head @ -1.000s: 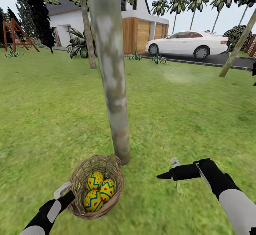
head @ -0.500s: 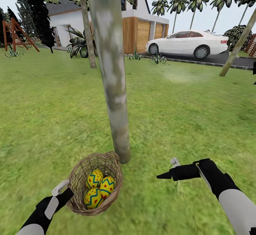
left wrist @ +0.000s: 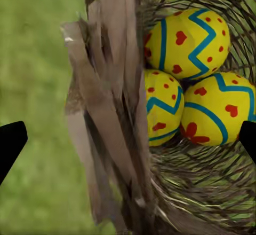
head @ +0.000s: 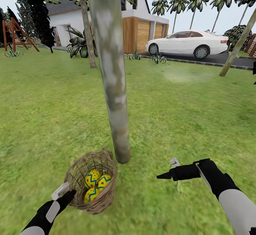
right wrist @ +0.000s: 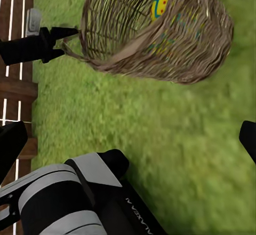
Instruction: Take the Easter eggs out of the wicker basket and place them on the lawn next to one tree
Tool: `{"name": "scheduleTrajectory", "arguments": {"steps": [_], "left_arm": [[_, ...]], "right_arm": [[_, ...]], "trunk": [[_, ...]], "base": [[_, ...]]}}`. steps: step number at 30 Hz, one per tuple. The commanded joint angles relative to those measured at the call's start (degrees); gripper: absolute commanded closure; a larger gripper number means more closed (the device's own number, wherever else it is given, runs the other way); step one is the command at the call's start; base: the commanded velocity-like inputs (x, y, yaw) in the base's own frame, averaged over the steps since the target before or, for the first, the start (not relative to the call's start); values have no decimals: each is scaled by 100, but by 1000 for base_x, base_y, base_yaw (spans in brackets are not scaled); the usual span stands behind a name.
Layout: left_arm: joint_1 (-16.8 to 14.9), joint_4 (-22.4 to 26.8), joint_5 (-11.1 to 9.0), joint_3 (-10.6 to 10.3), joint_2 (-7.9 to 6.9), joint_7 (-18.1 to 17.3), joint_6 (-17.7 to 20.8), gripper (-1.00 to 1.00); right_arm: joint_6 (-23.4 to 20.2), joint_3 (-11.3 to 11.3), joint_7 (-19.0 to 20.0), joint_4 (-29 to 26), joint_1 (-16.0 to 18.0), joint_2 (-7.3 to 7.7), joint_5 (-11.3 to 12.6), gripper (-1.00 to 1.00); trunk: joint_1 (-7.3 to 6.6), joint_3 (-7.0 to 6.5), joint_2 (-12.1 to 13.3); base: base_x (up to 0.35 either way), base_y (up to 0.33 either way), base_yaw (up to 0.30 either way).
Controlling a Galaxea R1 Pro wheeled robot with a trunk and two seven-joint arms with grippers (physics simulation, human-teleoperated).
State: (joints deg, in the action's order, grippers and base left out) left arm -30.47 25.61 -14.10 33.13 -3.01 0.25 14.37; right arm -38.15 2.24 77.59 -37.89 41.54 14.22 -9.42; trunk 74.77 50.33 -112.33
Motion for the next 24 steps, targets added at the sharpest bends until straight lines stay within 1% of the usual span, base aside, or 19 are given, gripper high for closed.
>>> {"name": "scheduleTrajectory", "arguments": {"steps": [1,4,6,9,15,20,24], "left_arm": [[-2,10,-58,18,8,2,37,-100],[-6,33,-58,25,3,19,46,-100],[-11,348,-59,35,-5,39,123,-100],[-14,389,-66,36,-3,28,155,-100],[-28,397,-67,36,-7,25,208,-100],[-17,497,-40,23,-12,22,232,-100],[-13,508,-39,16,-123,20,234,-100]], "right_arm": [[-52,5,28,-8,3,2,-25,-100],[-52,5,25,-8,3,2,-25,-100],[-47,5,-6,63,3,2,-31,-100],[54,5,-15,87,3,2,-83,-100],[78,5,-15,89,3,2,-95,-100],[95,5,-15,97,0,0,-95,-100],[249,5,-15,98,-5,-6,-89,-100]], "trunk": [[-1,5,-2],[-1,5,-2],[-45,-31,78],[-111,-85,198],[-242,-192,439],[-242,-192,439],[-242,-192,439]], "base": [[0,0,0],[0,0,0],[0,0,0],[0,0,0],[0,0,0],[6,6,0],[135,160,0]]}}
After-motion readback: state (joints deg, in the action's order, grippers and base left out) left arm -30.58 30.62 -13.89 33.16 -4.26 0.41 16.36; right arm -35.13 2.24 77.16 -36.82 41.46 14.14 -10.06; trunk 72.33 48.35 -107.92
